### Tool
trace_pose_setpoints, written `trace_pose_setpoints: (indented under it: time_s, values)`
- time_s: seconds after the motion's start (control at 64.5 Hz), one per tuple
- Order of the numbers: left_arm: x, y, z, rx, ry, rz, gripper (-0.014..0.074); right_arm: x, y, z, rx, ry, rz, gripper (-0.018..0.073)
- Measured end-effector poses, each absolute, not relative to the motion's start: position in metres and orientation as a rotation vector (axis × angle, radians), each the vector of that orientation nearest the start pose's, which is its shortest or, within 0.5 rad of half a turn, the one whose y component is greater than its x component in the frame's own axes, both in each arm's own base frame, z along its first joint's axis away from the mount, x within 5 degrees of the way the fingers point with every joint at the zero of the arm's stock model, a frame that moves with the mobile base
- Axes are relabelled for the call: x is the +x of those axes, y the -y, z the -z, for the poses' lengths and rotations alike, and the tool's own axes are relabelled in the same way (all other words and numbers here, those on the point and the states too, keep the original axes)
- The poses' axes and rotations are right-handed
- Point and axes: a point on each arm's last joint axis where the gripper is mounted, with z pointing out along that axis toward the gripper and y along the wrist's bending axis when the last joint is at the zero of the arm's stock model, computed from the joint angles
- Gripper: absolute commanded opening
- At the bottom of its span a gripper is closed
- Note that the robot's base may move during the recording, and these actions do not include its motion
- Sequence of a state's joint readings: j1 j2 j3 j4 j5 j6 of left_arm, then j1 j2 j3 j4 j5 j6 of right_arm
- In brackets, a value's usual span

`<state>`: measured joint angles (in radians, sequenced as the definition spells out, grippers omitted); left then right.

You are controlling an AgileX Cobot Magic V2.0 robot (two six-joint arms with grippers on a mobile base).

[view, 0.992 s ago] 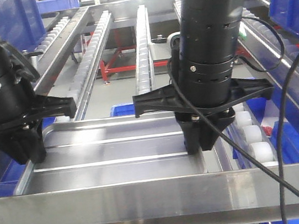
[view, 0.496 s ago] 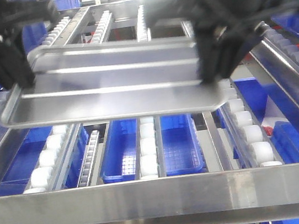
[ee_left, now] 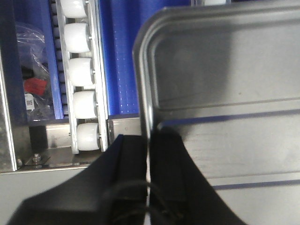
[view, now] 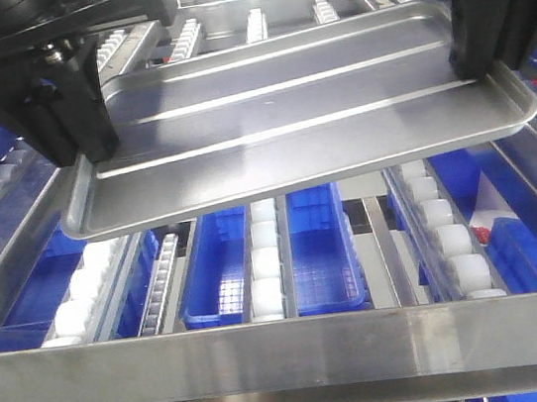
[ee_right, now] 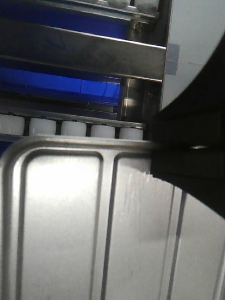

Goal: Grab silver tray and stack on right shelf
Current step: 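Close both grippers on the tray rims and lift the tray, then hold the lifted tray level with both grippers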

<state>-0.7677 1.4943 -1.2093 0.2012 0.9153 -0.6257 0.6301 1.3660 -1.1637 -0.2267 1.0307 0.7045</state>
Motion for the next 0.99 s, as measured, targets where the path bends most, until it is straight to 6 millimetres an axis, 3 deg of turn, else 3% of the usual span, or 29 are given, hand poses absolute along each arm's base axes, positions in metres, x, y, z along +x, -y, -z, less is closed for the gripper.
trace_pose_setpoints:
  time_s: [0.481, 0.992]
  values:
    - [0.236, 0.205, -0.314, 0.296, -2.597, 0.212, -0.0093, 0.229, -0.144, -0.319, -0.005, -2.668, -0.110, 0.0056]
    - [0.235, 0.204, -0.314, 0.295, -2.608, 0.201, -0.0093, 0.230, -0.144, -0.318, -0.006, -2.669, -0.109, 0.0056]
